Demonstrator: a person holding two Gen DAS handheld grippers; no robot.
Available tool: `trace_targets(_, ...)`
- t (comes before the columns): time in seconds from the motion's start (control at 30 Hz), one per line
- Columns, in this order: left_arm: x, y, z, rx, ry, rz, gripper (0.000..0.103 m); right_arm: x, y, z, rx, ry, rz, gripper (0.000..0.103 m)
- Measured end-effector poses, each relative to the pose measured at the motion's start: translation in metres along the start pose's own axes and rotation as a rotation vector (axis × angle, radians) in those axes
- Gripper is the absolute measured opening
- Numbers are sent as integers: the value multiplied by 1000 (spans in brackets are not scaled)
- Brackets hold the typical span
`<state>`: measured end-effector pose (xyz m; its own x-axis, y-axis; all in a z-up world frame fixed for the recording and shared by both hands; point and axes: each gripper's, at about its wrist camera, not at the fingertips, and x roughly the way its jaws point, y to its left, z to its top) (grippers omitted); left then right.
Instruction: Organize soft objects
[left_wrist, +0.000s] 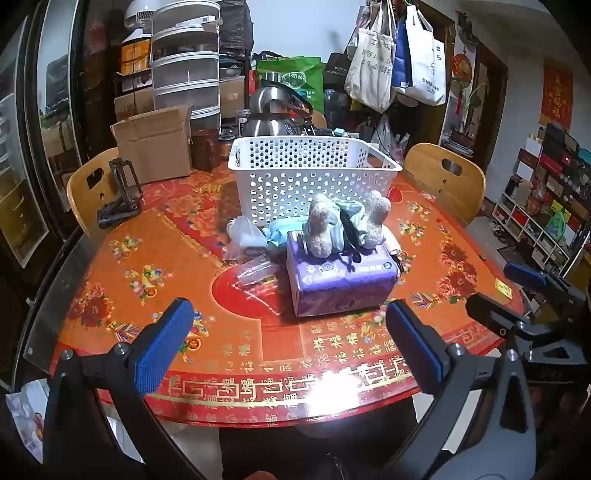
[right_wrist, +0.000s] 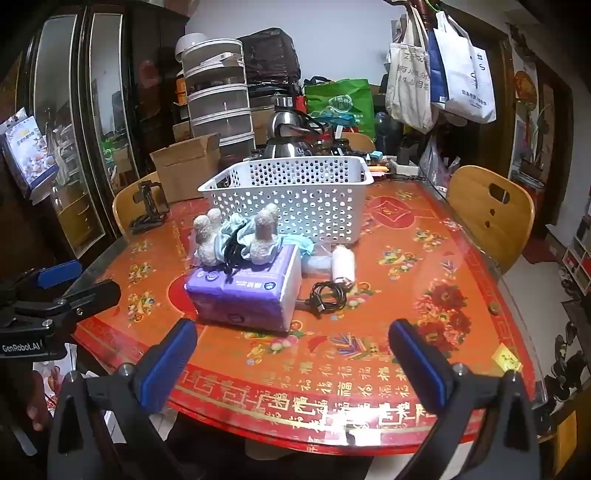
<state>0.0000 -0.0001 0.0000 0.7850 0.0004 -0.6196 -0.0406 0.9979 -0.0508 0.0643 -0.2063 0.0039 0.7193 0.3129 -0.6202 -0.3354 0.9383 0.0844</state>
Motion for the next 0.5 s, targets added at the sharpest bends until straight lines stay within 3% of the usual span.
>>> trace_targets(0.23,7,6,3,-15,18,-25,103,1,-1,1,2,-9,9,103)
trace_targets(0.5,6,1,1,-5,0,3,103,1,-1,6,20,-9,29,103)
